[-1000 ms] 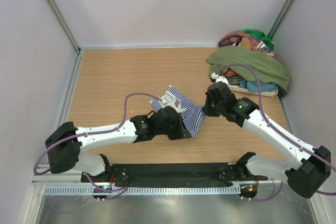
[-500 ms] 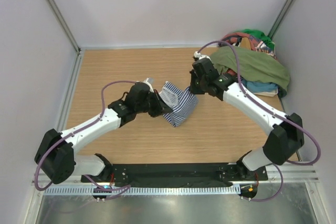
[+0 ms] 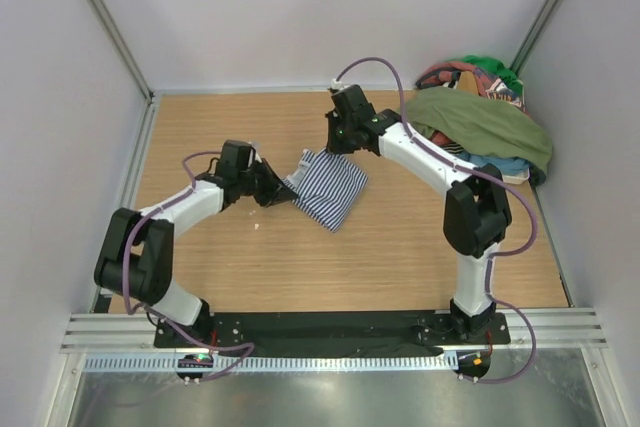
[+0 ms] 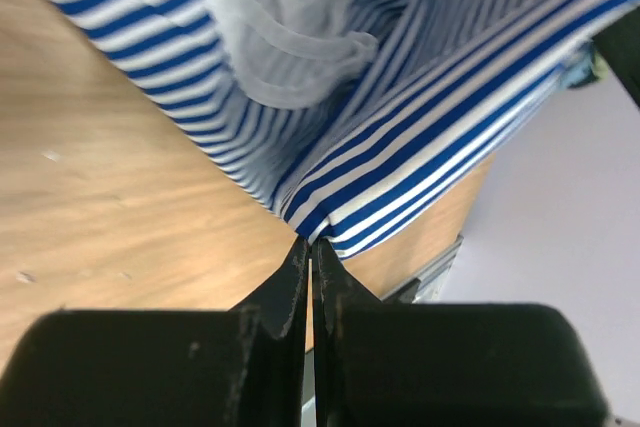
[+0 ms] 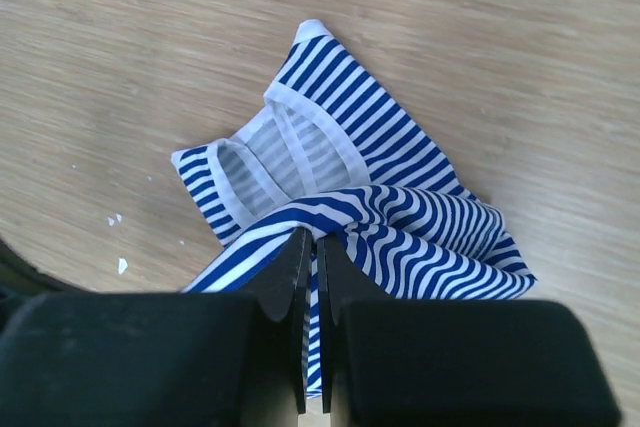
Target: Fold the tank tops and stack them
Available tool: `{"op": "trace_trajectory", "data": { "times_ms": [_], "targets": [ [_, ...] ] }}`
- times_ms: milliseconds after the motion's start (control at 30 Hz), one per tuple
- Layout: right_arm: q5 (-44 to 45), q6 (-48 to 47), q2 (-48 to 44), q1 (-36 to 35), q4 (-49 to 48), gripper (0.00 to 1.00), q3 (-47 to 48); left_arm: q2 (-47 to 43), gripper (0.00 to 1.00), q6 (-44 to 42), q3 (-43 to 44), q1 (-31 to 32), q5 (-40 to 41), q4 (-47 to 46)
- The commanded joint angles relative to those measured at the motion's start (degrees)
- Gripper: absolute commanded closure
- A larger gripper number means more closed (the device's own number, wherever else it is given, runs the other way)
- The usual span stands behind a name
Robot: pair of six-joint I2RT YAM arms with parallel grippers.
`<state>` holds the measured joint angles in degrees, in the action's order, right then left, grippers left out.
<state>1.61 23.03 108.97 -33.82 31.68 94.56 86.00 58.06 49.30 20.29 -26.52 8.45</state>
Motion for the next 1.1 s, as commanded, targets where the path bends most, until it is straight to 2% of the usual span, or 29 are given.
{"op": "trace_trajectory", "data": {
  "times_ms": [0, 200, 333, 400, 433, 467, 500, 567, 600, 700, 867, 1067],
  "targets": [
    [-3.9, -1.1, 4.0, 0.9, -4.2, 0.98, 6.7, 3.4, 1.0, -2.8, 2.4, -4.4, -5.4, -2.7],
    [-5.2, 0.2, 10.7, 1.9, -7.5, 0.97, 12.6, 8.0, 1.0, -3.6, 4.0, -11.8, -10.8, -4.7],
    [-7.7, 2.7, 14.3, 3.0, -16.0, 0.96, 13.2, 11.9, 1.0, -3.3, 7.4, -16.4, -13.8, -4.8],
    [-8.2, 4.3, 17.4, 3.5, -18.4, 0.91, 15.0, 14.4, 0.98, -3.0, 9.5, -17.8, -13.7, -4.7],
    [-9.0, 4.8, 18.7, 3.8, -18.8, 0.82, 15.9, 15.2, 0.91, -3.7, 10.4, -18.0, -13.0, -3.9],
    [-9.4, 5.2, 20.5, 3.8, -19.1, 0.6, 16.4, 17.3, 0.82, -4.1, 12.3, -18.1, -12.6, -3.0],
    [-9.5, 5.6, 21.3, 3.9, -19.8, 0.48, 17.2, 18.1, 0.63, -4.4, 13.0, -18.2, -12.1, -2.0],
    [-8.6, 6.9, 21.1, 3.9, -20.8, 0.34, 16.5, 19.4, 0.54, -5.7, 14.9, -18.6, -10.2, -0.1],
    [-8.4, 6.9, 20.5, 3.9, -21.7, 0.34, 14.9, 19.4, 0.45, -5.9, 15.3, -18.7, -8.0, 0.5],
    [-6.8, 5.4, 16.5, 3.9, -23.5, 0.29, 9.5, 17.6, 0.37, -8.1, 17.1, -18.5, -5.1, 3.8],
    [-7.6, 2.0, 11.0, 5.4, -23.0, 0.28, 0.0, 11.8, 0.35, -11.1, 13.9, -16.4, 0.9, 7.0],
    [-11.5, 2.6, 5.6, 6.8, -27.2, 0.33, -11.8, 6.1, 0.37, -12.0, 7.7, -11.3, 6.3, 6.9]
  ]
}}
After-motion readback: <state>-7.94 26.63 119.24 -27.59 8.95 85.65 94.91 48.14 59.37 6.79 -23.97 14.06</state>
